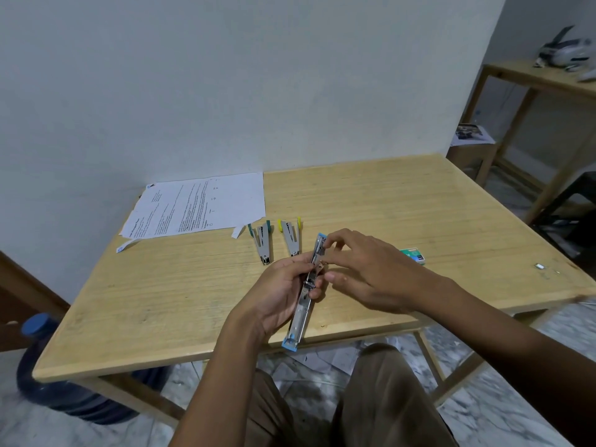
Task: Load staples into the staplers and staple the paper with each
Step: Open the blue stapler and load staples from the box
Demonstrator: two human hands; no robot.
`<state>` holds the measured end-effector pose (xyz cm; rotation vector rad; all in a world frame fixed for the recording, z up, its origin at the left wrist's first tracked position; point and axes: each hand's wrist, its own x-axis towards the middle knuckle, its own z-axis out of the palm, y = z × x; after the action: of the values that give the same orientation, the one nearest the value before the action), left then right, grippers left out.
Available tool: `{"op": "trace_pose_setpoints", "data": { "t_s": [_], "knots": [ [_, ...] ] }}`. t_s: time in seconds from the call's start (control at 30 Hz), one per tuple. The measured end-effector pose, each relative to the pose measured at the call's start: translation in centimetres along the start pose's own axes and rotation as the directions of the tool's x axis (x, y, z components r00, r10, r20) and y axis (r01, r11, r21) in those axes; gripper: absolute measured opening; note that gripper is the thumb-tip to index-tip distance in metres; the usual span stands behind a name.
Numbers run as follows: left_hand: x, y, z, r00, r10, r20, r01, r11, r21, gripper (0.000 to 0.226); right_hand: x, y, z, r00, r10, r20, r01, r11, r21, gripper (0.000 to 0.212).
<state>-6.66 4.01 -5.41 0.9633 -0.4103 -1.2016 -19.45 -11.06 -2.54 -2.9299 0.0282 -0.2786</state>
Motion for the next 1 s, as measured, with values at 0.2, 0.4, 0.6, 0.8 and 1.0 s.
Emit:
{"op": "trace_pose_setpoints", "data": {
  "t_s": [0.2,0.4,0.6,0.8,1.0],
  "knots": [
    [0.0,0.0,0.2,1.000,-0.002,-0.001,0.001,1.000,-0.020,0.039,0.7,0.8,-0.2,0.999,-0.005,-0.043,-0.003,0.984,-0.180,0.042],
    [0.2,-0.1,0.3,1.000,0.010,0.002,-0.010,1.000,0.000,0.035,0.8,0.8,0.4,0.993,0.052,-0.110,-0.060,0.996,-0.065,0.038],
    [0.0,0.0,0.2,1.000,0.013,0.014,-0.013,1.000,0.007,0.036,1.2,0.7,0.7,0.974,0.151,-0.167,-0.154,0.988,-0.007,0.047],
    [0.1,0.1,0.2,1.000,0.004,0.022,-0.004,1.000,0.014,0.035,-0.2,-0.4,1.0,0.920,0.249,-0.302,-0.073,0.867,0.493,0.030],
    [0.1,0.1,0.1,0.999,0.026,0.031,-0.028,0.996,0.080,0.028,-0.4,-1.8,3.6,0.858,0.203,-0.471,0.066,0.866,0.495,0.010]
  ]
}}
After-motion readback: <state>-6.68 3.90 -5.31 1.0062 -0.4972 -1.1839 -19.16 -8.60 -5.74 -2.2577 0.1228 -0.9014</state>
